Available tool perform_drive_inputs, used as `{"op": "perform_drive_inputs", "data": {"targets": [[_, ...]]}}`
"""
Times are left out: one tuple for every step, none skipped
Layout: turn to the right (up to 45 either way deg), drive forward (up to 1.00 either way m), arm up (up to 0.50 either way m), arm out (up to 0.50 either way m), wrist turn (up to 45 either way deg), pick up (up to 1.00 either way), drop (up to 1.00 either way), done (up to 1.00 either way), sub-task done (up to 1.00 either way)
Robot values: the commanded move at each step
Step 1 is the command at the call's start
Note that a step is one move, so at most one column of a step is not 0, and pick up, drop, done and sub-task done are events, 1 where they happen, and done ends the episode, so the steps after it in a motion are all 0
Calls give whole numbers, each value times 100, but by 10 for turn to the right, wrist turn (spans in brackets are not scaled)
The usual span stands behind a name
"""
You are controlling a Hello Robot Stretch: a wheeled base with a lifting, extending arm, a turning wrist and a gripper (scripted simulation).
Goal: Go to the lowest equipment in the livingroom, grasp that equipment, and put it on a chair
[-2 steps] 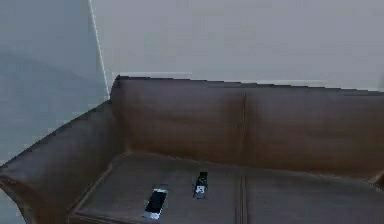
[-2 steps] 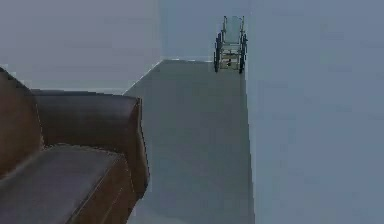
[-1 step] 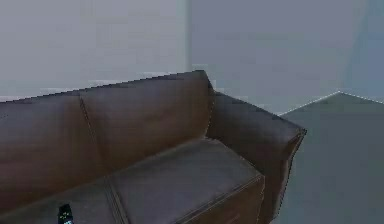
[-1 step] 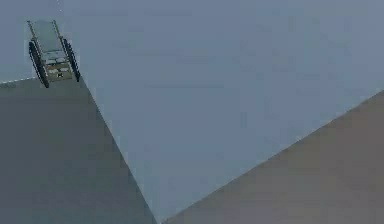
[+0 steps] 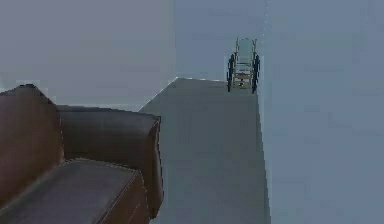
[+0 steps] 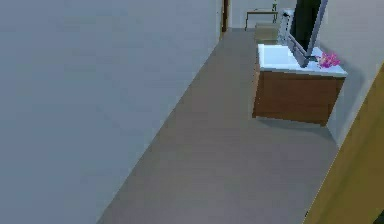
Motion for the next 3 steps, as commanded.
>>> {"op": "perform_drive_inputs", "data": {"targets": [[0, 60, 0, 0, 0, 0, 0, 0, 0], [150, 0, 0, 0, 0, 0, 0, 0, 0], [0, 100, 0, 0, 0, 0, 0, 0, 0]]}}
